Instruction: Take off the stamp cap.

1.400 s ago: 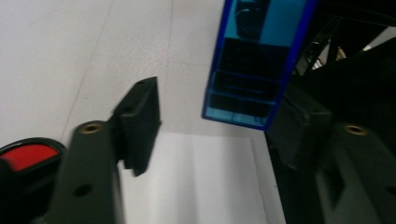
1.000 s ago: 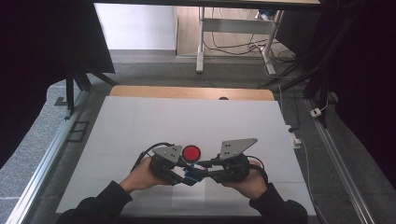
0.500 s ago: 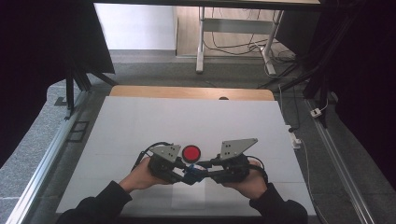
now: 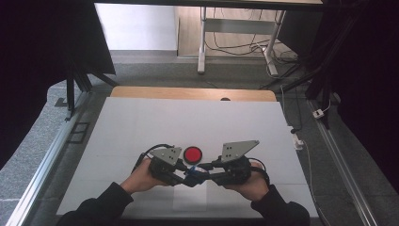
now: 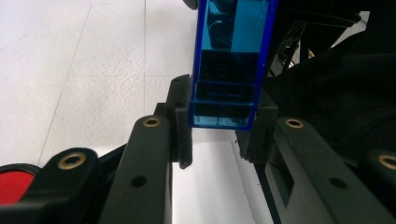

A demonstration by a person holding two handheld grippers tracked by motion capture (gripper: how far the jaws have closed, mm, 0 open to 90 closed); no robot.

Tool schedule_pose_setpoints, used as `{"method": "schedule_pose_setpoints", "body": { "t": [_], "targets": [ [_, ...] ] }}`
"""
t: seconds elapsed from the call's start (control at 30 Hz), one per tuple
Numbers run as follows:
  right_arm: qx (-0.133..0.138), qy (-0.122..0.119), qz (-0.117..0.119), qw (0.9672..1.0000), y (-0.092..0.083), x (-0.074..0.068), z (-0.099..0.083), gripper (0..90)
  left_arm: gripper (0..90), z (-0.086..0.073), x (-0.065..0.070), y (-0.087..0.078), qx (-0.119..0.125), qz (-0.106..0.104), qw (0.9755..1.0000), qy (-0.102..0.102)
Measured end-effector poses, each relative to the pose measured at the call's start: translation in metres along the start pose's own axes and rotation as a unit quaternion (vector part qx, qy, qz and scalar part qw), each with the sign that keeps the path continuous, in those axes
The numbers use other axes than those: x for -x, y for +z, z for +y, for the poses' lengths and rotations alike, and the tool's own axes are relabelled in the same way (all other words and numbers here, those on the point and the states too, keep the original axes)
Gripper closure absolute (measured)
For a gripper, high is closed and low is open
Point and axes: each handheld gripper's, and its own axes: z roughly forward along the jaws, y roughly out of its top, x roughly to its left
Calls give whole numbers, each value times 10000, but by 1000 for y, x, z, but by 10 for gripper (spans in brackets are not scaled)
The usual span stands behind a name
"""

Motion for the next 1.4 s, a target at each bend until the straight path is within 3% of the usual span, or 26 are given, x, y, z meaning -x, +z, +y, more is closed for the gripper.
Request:
{"method": "schedule_pose_setpoints", "body": {
  "t": [0.83,1.03,1.13,1.23,1.3,1.4],
  "targets": [
    [39,-76,-18,10000,-1,-2,2,715,690,2,2,-2,-78,-10,9999,-84],
    [30,-85,0,10000,-1,-2,2,715,690,3,2,-2,-171,5,9998,-81],
    [42,-142,-41,9999,-3,-2,2,715,691,1,2,1,-491,12,9988,-84],
    [173,-115,-111,9997,-11,-1,5,715,690,-1,1,5,-558,-44,9984,-101],
    [191,-95,-125,9997,-13,0,4,715,689,-1,1,6,-491,-97,9986,-141],
    [143,-81,-128,9998,-12,1,2,715,688,-1,1,5,-448,17,9989,-160]
  ]
}}
